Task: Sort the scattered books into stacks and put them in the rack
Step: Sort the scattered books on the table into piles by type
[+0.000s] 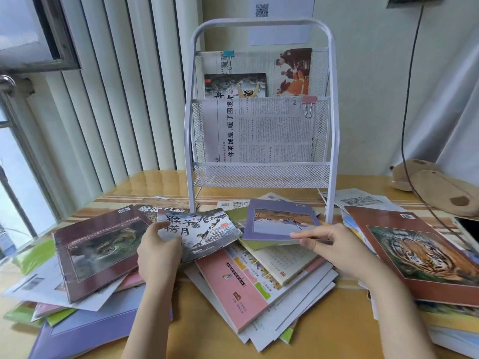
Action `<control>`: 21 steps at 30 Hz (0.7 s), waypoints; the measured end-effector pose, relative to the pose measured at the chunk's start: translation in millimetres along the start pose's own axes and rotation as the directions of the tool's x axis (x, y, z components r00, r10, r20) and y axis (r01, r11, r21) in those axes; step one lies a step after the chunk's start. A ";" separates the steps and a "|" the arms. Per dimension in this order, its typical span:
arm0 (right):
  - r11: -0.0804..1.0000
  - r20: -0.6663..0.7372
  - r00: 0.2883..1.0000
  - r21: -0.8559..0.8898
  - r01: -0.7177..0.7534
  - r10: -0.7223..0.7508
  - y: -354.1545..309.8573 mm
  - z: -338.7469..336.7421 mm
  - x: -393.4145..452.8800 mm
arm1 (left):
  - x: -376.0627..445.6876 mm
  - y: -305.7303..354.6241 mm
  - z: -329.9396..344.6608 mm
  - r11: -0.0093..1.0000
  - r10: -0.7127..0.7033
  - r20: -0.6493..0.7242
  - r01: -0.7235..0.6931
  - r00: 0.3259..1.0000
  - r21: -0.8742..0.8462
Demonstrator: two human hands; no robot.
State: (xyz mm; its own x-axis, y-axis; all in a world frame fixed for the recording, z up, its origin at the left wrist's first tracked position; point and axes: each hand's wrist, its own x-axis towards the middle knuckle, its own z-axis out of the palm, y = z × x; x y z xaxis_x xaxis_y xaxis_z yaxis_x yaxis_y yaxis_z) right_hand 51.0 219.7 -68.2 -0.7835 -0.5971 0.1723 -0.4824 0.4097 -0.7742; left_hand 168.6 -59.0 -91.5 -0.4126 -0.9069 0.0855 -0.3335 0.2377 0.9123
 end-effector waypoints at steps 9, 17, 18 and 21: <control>0.971 -0.007 0.986 -0.175 -0.166 0.167 1.7 5.7 -1.2 | -9.2 7.9 1.0 0.985 0.058 -0.043 -0.051 0.997 0.167; 0.848 0.011 0.987 -0.512 -0.134 0.162 -17.3 57.8 10.7 | -9.5 8.1 -0.7 0.991 0.054 -0.045 -0.048 0.998 0.126; 0.837 -0.015 0.981 -0.518 -0.175 0.196 -13.4 52.7 10.5 | -10.0 8.4 -0.8 0.992 0.053 -0.046 -0.047 0.998 0.121; 0.783 0.063 0.961 -0.595 -0.180 0.269 -11.2 52.8 7.0 | -10.5 9.7 0.0 0.994 0.059 -0.040 -0.055 0.997 0.091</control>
State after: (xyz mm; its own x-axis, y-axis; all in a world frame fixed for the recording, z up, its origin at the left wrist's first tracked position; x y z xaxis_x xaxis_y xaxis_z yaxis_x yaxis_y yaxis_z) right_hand 71.6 174.5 -90.4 -0.8578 -0.5075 -0.0810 -0.4703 0.8387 -0.2746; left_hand 169.7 -47.2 -83.5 -0.3969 -0.9047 0.1551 -0.3861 0.3178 0.8660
